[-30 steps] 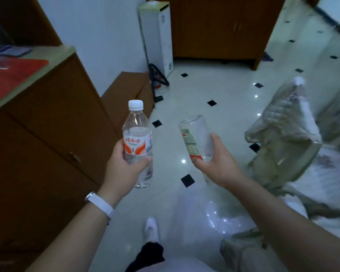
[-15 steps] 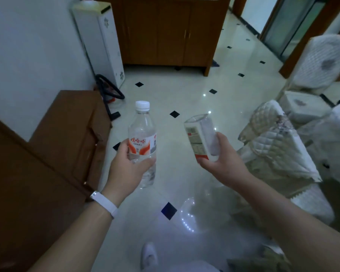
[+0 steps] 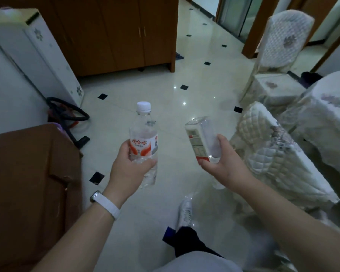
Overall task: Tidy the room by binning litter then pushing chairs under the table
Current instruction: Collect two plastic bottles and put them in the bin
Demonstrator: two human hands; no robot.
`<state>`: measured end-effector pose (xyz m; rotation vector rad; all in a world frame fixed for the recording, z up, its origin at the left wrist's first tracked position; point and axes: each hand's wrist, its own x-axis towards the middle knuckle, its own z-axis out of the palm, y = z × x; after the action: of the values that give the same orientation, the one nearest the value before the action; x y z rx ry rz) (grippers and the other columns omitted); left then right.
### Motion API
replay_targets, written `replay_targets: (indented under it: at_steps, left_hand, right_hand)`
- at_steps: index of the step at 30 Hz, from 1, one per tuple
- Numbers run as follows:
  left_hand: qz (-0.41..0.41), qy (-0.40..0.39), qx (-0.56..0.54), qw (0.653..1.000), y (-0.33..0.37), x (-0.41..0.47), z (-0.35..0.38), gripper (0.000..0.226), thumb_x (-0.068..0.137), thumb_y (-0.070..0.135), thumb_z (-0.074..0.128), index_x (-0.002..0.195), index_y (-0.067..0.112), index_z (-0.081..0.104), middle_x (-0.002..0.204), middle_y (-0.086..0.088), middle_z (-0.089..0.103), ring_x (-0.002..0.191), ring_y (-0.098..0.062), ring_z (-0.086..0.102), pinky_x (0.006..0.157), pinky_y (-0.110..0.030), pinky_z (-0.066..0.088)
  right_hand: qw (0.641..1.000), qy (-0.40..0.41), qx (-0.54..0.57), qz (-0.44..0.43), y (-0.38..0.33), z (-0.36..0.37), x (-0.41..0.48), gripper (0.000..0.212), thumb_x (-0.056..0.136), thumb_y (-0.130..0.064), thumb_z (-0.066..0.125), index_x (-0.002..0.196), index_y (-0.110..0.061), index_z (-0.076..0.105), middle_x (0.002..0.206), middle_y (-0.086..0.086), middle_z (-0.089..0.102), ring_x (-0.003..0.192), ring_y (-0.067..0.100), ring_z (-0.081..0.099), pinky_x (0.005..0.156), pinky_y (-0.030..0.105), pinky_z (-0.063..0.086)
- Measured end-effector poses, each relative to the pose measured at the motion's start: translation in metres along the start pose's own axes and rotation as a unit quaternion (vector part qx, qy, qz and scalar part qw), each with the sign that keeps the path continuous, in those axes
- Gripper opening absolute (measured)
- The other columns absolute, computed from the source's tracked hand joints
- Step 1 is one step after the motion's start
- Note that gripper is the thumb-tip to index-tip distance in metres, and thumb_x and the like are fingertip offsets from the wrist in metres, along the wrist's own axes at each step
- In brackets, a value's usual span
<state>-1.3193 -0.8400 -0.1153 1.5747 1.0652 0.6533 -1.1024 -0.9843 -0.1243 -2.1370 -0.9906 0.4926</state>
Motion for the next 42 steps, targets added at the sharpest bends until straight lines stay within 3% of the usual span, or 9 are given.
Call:
replay_targets:
  at_steps: [4,8,15,22,26,29,33,36,42]
  left_hand:
    - [-0.014,-0.008,0.022,1.000,0.013,0.068,0.019,0.047,0.075,0.013,0.082,0.112,0.032,0.059,0.098,0.020,0.071,0.086,0.004,0.066,0.079,-0.024,0.052]
    - [-0.019,0.000,0.015,1.000,0.053,0.148,0.045,0.046,0.075,0.012,0.081,0.110,0.031,0.060,0.099,0.015,0.071,0.089,-0.002,0.067,0.082,-0.027,0.052]
    - [0.013,-0.016,-0.012,1.000,0.109,0.258,0.096,0.047,0.076,0.013,0.080,0.115,0.028,0.059,0.102,0.016,0.070,0.090,-0.001,0.067,0.081,-0.025,0.053]
    - [-0.007,-0.031,0.002,1.000,0.103,0.347,0.114,0.045,0.076,0.012,0.079,0.111,0.031,0.059,0.100,0.016,0.070,0.086,0.003,0.065,0.079,-0.026,0.052]
    - [-0.013,-0.047,-0.027,0.998,0.097,0.416,0.115,0.045,0.076,0.009,0.080,0.110,0.030,0.060,0.098,0.018,0.071,0.087,0.002,0.066,0.076,-0.022,0.050]
    - [-0.021,-0.070,-0.038,0.997,0.091,0.480,0.119,0.045,0.075,0.007,0.080,0.109,0.029,0.060,0.098,0.016,0.071,0.087,-0.001,0.067,0.075,-0.022,0.050]
    - [-0.014,-0.101,-0.043,0.994,0.096,0.572,0.120,0.047,0.072,0.008,0.081,0.108,0.030,0.060,0.099,0.014,0.071,0.088,-0.002,0.068,0.080,-0.026,0.052]
    - [-0.005,-0.134,-0.037,0.990,0.109,0.632,0.117,0.047,0.074,0.010,0.081,0.110,0.031,0.059,0.100,0.016,0.071,0.088,0.000,0.067,0.081,-0.026,0.051]
    - [0.014,-0.204,-0.025,0.979,0.134,0.725,0.140,0.049,0.078,0.011,0.079,0.115,0.034,0.056,0.103,0.019,0.068,0.088,0.006,0.065,0.071,-0.015,0.049]
  right_hand:
    - [0.999,0.008,0.038,0.012,0.008,-0.001,0.075,0.059,0.076,-0.040,0.078,0.111,-0.045,0.031,0.101,-0.016,0.058,0.093,0.009,0.059,0.075,0.031,0.046]
    - [0.998,-0.011,0.057,0.021,0.011,-0.018,0.158,0.061,0.078,-0.040,0.076,0.115,-0.043,0.028,0.107,-0.012,0.055,0.091,0.007,0.055,0.063,0.014,0.037]
    - [0.997,0.006,0.078,0.027,0.011,-0.048,0.275,0.077,0.079,-0.041,0.076,0.140,-0.031,0.030,0.116,-0.011,0.051,0.099,0.009,0.052,0.080,0.027,0.041]
    - [0.996,0.017,0.076,0.052,0.013,-0.050,0.356,0.063,0.078,-0.042,0.075,0.123,-0.042,0.031,0.101,-0.022,0.051,0.087,0.001,0.054,0.064,0.019,0.041]
    - [0.995,0.029,0.067,0.073,0.006,-0.038,0.412,0.061,0.077,-0.040,0.075,0.116,-0.048,0.030,0.101,-0.023,0.053,0.088,-0.002,0.056,0.071,0.025,0.043]
    - [0.994,0.043,0.058,0.081,-0.002,-0.030,0.464,0.059,0.079,-0.035,0.076,0.116,-0.045,0.031,0.098,-0.026,0.052,0.085,-0.015,0.052,0.066,0.012,0.039]
    - [0.990,0.073,0.054,0.109,-0.017,-0.021,0.536,0.065,0.078,-0.039,0.076,0.129,-0.039,0.035,0.106,-0.015,0.056,0.092,0.003,0.054,0.069,0.023,0.042]
    - [0.986,0.097,0.042,0.130,-0.029,-0.016,0.580,0.057,0.077,-0.042,0.075,0.120,-0.042,0.037,0.102,-0.019,0.058,0.095,0.007,0.057,0.073,0.031,0.046]
    - [0.975,0.147,0.059,0.158,-0.032,-0.014,0.650,0.074,0.076,-0.045,0.076,0.138,-0.033,0.036,0.112,-0.018,0.056,0.101,0.004,0.055,0.077,0.025,0.041]
